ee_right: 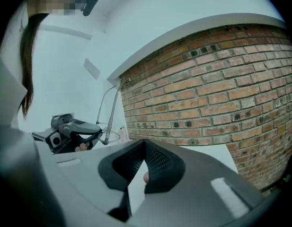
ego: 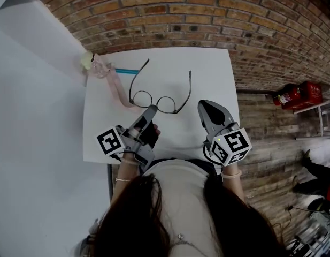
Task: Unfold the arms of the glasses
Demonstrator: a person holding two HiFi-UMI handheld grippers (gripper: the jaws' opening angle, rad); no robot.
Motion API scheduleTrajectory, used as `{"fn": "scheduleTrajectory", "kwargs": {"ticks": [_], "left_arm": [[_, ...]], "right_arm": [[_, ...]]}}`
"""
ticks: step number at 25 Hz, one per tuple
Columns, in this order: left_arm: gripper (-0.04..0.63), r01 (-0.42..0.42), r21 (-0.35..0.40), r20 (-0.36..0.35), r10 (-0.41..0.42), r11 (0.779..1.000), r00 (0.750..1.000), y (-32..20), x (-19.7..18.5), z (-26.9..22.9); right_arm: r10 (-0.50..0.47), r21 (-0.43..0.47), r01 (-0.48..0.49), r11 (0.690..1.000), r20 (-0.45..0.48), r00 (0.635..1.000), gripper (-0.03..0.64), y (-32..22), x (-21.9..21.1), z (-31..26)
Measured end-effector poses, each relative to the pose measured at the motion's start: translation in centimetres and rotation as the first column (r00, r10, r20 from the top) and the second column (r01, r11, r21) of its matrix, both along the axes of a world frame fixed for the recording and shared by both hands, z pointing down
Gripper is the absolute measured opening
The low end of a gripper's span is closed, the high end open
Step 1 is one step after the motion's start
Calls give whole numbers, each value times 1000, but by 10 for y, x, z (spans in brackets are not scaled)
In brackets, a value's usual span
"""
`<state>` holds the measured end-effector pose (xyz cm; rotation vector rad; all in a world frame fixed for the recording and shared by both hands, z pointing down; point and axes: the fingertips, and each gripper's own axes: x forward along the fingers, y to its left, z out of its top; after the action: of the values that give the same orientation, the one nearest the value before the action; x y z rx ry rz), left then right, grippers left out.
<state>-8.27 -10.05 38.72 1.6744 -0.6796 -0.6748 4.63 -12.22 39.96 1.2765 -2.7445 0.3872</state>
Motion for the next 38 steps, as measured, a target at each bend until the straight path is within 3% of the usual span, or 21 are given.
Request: {"fn": "scheduleTrajectory", "kwargs": {"ticks": [13,38], "left_arm": [[23,-20,-6,-15,20,1000,1000,-2,4,1],[23,-38,-7,-1,38,999,999,2,14,0]], "right_arm": [[2,-37,-5,999,-73,997,5,3,-2,21],[-2,-41,-1,999,-66,998,5,6,3,23]]}}
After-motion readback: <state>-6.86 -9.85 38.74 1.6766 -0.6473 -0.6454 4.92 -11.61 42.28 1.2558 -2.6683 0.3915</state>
